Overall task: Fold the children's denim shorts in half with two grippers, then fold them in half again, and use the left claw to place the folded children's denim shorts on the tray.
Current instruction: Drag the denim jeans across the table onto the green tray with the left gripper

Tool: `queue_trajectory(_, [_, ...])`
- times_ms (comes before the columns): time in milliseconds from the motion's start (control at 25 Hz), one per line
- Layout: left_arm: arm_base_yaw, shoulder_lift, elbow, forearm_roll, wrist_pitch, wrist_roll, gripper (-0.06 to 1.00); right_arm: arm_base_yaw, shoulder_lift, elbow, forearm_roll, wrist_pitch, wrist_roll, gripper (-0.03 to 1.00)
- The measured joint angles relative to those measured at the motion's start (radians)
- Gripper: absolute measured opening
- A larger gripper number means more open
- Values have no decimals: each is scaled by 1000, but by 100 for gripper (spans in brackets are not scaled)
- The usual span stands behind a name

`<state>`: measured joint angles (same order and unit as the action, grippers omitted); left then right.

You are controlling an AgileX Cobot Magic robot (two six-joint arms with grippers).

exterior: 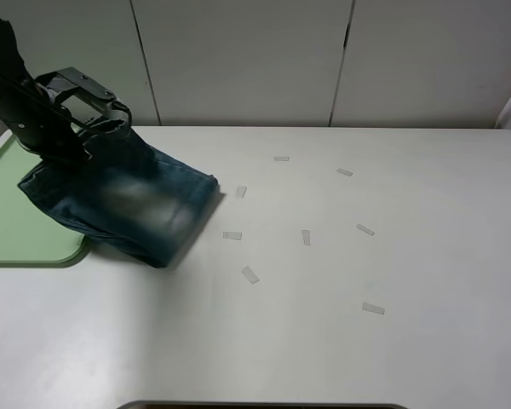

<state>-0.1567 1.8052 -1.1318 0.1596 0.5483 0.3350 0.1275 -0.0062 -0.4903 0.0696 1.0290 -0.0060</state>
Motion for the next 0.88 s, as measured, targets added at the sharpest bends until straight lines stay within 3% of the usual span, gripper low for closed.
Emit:
queue_trajectory(120, [71, 1, -14, 144, -26, -36, 15, 0, 0, 0, 0, 0, 0, 69])
queue_trajectory(360, [184, 1, -14, 272, -98, -92, 15, 0, 0, 0, 0, 0, 0, 69])
queue_trajectory(600, [294, 1, -14, 295, -132, -112, 15, 0, 0, 0, 0, 0, 0, 69])
queue_trajectory(880, [330, 1, -14, 306, -156, -112, 15, 0, 0, 0, 0, 0, 0, 69])
